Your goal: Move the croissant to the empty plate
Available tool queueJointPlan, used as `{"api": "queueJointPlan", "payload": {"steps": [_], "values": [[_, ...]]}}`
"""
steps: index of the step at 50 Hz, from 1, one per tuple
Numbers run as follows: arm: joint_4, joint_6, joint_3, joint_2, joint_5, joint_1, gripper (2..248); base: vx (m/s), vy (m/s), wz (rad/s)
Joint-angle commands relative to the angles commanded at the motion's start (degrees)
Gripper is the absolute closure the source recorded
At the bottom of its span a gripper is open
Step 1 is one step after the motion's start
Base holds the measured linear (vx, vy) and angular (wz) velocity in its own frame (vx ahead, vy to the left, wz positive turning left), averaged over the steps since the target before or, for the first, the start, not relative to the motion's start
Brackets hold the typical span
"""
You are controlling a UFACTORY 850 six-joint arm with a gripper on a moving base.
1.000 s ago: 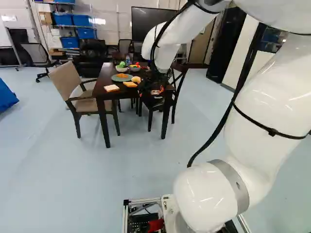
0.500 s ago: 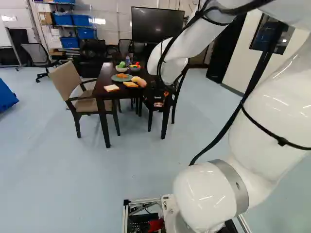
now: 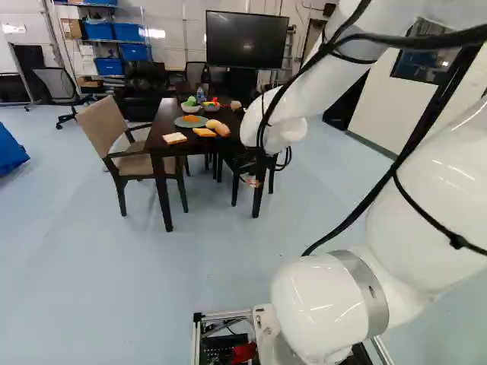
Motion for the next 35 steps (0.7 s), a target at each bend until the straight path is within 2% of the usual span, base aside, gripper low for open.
{"api": "queueJointPlan", "payload": {"steps": [18,35], "values": [[-1.12,2.18,7.18,2.55,10.88,-1.5,3,0.0,0.0,0.0],[-1.98,3.86,12.7,4.51,19.25,-2.65,3,0.0,0.0,0.0]]}}
